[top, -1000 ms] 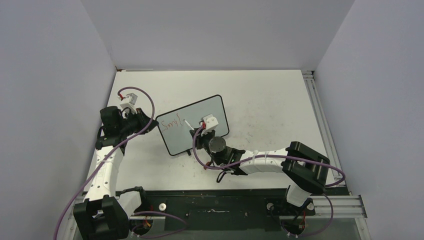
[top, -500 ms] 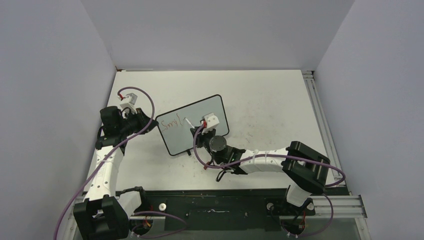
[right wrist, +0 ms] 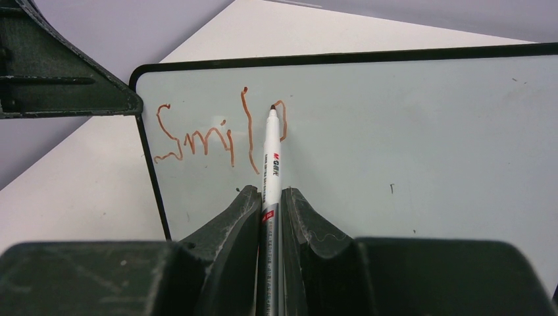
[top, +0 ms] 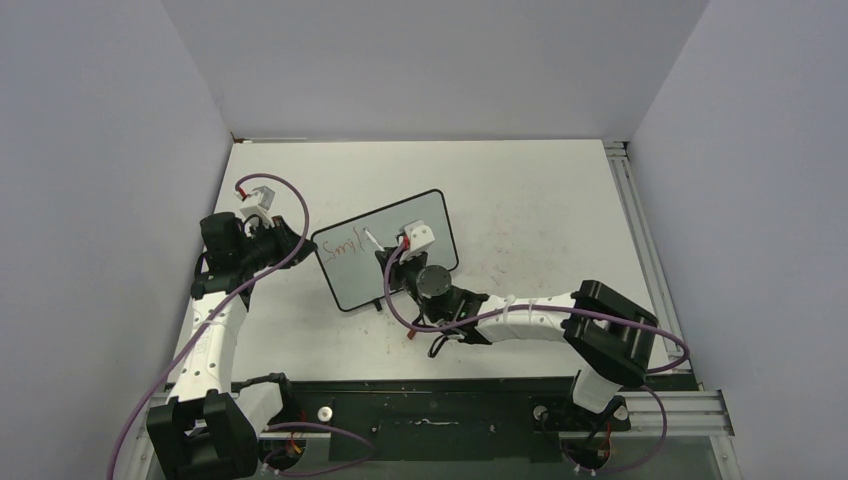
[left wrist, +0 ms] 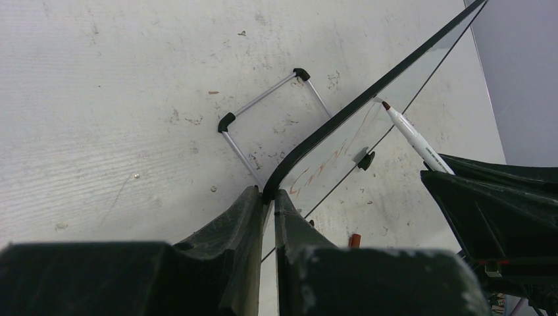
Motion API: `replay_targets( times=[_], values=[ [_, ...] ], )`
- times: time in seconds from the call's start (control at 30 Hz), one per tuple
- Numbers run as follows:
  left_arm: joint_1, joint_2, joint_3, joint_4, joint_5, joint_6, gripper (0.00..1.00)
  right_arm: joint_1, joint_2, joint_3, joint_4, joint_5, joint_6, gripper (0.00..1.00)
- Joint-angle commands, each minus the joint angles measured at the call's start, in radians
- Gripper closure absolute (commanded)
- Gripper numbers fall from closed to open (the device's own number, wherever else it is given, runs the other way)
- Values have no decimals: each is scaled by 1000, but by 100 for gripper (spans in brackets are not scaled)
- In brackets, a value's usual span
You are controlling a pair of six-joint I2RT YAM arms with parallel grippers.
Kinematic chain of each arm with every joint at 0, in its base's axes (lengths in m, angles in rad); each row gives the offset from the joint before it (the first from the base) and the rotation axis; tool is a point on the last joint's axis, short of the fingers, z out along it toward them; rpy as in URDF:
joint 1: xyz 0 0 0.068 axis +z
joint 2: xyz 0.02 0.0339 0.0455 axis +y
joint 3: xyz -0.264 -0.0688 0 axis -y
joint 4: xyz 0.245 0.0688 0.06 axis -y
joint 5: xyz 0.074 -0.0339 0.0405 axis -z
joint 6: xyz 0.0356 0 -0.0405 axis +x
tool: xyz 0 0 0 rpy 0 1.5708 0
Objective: Write a sentence on the whiteboard
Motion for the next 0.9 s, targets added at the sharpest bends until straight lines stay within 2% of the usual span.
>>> replay_targets(
  times=[0.0,0.87],
  values=[
    [-1,5,24,3,23,1,92,-2,15,21,17,-27,3,95],
    [0,-2,20,1,22,1,92,30,-6,-79,-12,38,62,95]
  ],
)
